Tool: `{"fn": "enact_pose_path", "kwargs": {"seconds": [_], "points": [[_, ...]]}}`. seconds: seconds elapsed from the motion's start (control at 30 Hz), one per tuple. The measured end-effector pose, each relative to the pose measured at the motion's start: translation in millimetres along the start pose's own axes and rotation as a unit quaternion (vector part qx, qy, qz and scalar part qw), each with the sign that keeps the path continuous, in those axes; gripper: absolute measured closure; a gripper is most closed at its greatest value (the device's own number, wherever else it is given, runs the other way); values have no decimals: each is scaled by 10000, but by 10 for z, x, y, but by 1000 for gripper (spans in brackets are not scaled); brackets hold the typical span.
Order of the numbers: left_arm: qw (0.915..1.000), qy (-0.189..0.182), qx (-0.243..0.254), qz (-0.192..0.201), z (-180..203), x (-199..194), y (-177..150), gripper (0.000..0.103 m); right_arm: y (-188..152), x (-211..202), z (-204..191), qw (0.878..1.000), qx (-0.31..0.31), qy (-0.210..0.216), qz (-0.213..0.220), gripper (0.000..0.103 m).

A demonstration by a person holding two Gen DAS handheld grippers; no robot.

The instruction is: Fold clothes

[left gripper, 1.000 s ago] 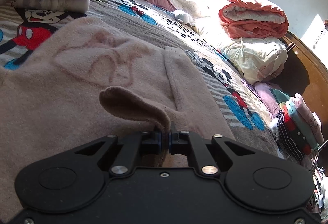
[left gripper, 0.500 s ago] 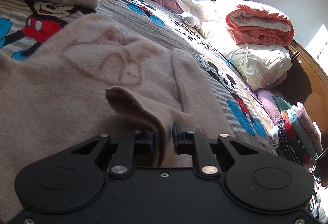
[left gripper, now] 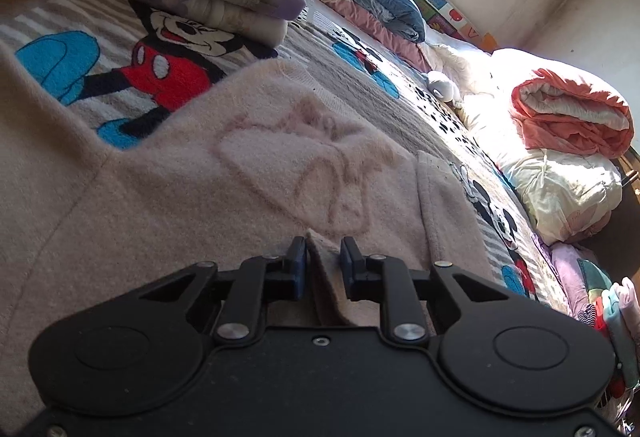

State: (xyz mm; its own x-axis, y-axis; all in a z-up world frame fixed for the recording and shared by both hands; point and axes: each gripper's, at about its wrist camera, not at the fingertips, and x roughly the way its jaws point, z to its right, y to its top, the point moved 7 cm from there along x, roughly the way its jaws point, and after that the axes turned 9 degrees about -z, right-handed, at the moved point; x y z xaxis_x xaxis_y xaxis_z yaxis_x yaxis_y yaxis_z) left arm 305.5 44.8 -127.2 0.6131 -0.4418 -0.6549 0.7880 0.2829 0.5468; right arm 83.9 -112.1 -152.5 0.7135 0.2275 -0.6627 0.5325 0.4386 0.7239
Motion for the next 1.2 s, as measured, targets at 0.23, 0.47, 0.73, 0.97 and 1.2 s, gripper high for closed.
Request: {"fn": "enact_pose_path", "kwargs": {"seconds": [0.23,0.47,0.73,0.97,1.2], "points": [[9976,397,451,330,92,-118,118,84,288,3,-72,9976,-61,56,686,47],[9986,-44,-530,24,-199,-159,56,78,278,176,-65,9982,-120,51,584,41],[9977,-416,-446,-305,-66,-113,-74,62,290,190,-147,9969,-394,-176,664,47],[9964,-648,-391,-388,-37,-50,-91,73,313,187,-119,9964,-387,-315,681,66],[9985,-447,-253,-189,-36,-22,-105,99,331,188,-80,9970,-77,-86,769,67]]}}
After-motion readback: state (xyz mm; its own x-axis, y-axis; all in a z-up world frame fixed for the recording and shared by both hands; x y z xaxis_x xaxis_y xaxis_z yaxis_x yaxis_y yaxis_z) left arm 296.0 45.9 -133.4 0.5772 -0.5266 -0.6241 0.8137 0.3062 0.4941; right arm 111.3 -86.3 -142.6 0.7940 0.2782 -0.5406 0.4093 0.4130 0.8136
